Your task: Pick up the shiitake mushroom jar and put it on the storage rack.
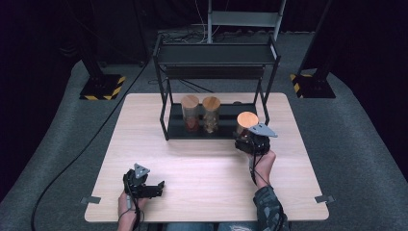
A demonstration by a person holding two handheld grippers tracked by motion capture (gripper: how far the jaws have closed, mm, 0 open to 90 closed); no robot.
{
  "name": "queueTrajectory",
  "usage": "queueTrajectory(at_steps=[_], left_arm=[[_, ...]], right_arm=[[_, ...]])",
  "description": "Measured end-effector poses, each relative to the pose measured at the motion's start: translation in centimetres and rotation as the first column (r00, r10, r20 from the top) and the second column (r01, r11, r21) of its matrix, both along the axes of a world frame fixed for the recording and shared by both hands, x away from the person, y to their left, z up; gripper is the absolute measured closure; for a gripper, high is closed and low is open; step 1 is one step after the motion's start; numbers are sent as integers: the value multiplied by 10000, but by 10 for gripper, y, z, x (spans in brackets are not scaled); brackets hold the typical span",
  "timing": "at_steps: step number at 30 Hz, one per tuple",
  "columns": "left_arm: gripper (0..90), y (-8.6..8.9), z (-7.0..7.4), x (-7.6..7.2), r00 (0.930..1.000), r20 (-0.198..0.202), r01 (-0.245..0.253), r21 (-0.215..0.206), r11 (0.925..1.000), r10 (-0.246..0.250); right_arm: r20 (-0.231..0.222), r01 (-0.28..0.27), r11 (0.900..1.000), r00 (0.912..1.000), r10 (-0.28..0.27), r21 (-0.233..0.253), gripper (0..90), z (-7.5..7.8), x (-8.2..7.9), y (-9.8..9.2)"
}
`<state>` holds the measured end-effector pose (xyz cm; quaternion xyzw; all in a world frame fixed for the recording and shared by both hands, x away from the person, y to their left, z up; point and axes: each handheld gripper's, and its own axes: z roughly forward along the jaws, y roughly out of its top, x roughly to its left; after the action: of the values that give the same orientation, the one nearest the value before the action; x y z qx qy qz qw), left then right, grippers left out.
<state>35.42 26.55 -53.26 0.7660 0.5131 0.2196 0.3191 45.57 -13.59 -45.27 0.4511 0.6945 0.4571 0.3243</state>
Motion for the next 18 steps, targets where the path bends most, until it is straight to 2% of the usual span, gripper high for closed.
queueTrajectory(at_steps=[18], left_arm=[[2, 0, 0, 0, 10000, -1, 6, 3, 10000, -6]], right_arm=[[-13, 47, 10000, 10000, -47, -31, 244, 1, 10, 3]])
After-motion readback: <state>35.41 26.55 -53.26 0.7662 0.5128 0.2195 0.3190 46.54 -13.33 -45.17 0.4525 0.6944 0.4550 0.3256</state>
